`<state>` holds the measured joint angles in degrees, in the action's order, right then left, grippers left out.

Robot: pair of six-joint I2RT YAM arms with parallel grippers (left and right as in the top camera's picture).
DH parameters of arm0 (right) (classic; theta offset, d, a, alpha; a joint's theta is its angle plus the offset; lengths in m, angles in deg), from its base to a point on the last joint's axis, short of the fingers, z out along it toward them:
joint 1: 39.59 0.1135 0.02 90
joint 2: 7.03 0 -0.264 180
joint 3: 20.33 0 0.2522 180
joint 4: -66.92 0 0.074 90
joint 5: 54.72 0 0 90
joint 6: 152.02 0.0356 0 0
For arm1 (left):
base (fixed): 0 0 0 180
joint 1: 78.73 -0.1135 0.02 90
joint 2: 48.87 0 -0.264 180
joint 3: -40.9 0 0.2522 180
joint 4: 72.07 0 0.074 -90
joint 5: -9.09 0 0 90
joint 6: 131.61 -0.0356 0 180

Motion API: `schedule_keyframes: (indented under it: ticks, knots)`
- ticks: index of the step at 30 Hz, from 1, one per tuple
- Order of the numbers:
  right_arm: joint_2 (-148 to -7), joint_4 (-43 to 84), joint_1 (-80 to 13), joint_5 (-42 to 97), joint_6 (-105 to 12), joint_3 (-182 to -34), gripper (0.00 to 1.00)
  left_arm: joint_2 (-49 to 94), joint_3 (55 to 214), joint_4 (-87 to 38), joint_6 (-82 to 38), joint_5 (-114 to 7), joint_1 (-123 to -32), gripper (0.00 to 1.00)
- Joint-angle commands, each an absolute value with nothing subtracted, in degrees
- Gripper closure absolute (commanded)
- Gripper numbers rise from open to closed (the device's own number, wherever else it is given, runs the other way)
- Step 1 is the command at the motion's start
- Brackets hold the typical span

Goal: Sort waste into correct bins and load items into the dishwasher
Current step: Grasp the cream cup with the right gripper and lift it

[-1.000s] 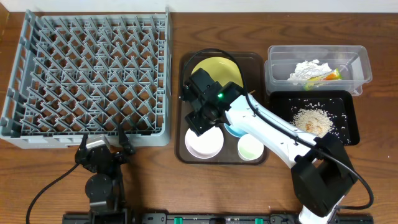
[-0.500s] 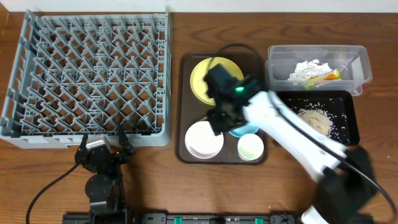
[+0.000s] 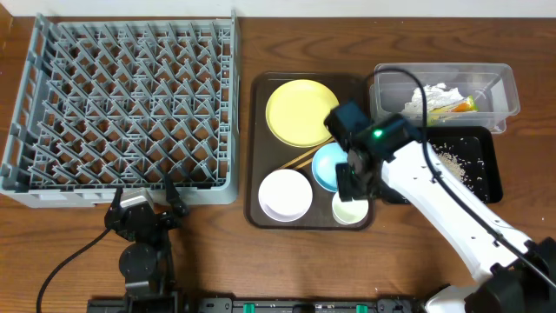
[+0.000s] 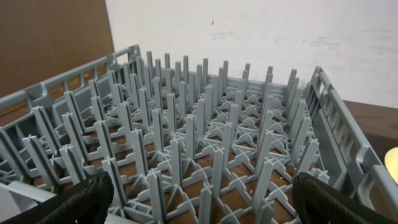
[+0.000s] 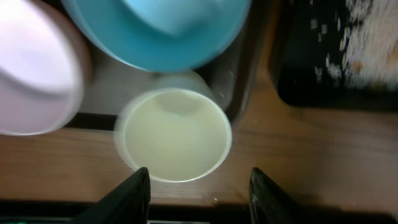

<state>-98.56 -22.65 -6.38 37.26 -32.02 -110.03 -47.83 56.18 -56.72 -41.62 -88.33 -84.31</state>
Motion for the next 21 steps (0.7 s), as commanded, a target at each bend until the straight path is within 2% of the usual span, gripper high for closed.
schedule_keyframes:
  ticks: [1,5,13,15,18,21]
  knots:
    - [-99.2,-20.5,-7.4,38.4,-29.5,-104.8,0.52,-47.8,54.9,-54.7,-42.0,-88.4,-84.4,0.08]
    - [-99.2,-15.9,-7.5,37.2,-29.5,-99.8,0.61,-47.8,54.9,-54.7,-42.0,-88.4,-84.4,0.08]
    - [-99.2,-7.7,-7.6,36.5,-29.5,-92.5,0.70,-47.8,54.9,-54.7,-42.0,-88.4,-84.4,0.08]
    - [-99.2,-7.0,-7.6,36.5,-29.5,-92.2,0.78,-47.8,54.9,-54.7,-42.0,-88.4,-84.4,0.08]
    - [-99.2,-6.3,-7.6,36.5,-29.5,-92.2,0.98,-47.8,54.9,-54.7,-42.0,-88.4,-84.4,0.07]
    - [-99.1,-7.0,-7.7,36.0,-29.5,-92.4,0.99,-47.8,54.9,-54.7,-42.0,-88.4,-84.4,0.08]
